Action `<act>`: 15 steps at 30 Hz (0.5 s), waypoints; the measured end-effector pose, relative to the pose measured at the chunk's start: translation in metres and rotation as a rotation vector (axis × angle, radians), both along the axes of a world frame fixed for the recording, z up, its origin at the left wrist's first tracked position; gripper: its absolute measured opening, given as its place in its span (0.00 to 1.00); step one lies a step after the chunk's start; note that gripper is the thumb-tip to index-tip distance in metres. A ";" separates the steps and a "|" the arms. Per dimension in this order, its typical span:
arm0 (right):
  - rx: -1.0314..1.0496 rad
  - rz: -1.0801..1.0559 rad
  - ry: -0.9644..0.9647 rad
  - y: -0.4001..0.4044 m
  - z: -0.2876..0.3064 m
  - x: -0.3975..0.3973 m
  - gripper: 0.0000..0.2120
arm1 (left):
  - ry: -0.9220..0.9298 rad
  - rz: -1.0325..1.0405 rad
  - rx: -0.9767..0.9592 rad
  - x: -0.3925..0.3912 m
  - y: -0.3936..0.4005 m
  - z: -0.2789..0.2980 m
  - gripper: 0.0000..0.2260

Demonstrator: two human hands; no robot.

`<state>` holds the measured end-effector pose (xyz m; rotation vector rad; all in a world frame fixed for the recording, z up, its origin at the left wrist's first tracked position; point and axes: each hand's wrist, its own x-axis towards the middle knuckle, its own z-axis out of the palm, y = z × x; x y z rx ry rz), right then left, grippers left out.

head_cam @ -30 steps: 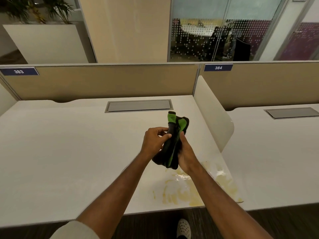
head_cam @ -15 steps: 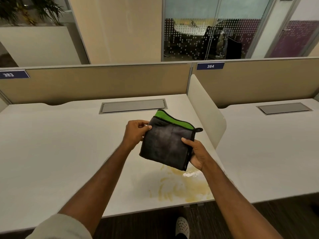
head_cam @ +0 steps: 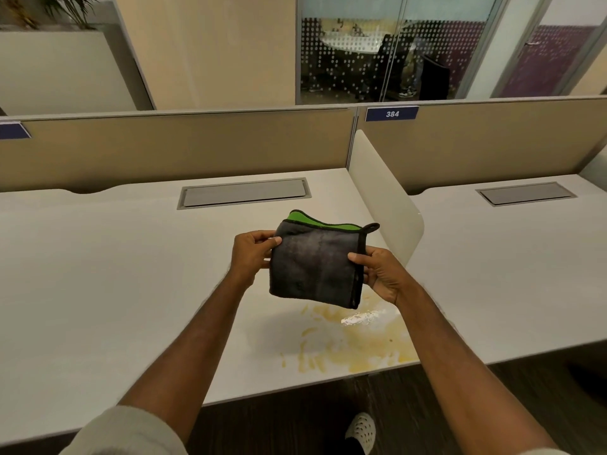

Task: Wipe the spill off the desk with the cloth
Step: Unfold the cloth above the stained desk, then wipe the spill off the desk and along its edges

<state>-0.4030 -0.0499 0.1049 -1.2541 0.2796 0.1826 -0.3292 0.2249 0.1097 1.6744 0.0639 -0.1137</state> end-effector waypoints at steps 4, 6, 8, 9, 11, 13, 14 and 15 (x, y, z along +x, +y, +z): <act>-0.081 -0.020 -0.012 -0.008 0.009 -0.001 0.09 | 0.026 0.018 -0.015 -0.005 -0.012 -0.012 0.08; -0.133 -0.010 -0.011 -0.015 0.015 0.000 0.09 | 0.068 0.020 -0.040 -0.009 -0.020 -0.019 0.08; -0.202 0.020 -0.009 -0.025 0.023 0.003 0.08 | 0.139 0.014 -0.100 -0.013 -0.029 -0.029 0.08; -0.246 0.046 -0.012 -0.031 0.028 0.006 0.07 | 0.177 0.007 -0.135 -0.016 -0.035 -0.034 0.08; -0.355 0.109 -0.018 -0.044 0.040 0.013 0.07 | 0.246 -0.008 -0.177 -0.021 -0.048 -0.044 0.09; -0.482 0.176 -0.028 -0.058 0.055 0.023 0.07 | 0.276 -0.001 -0.182 -0.025 -0.063 -0.052 0.10; -0.555 0.207 -0.044 -0.066 0.062 0.030 0.08 | 0.274 0.013 -0.173 -0.027 -0.072 -0.056 0.10; -0.636 0.234 -0.063 -0.073 0.069 0.036 0.08 | 0.243 0.029 -0.117 -0.029 -0.080 -0.061 0.09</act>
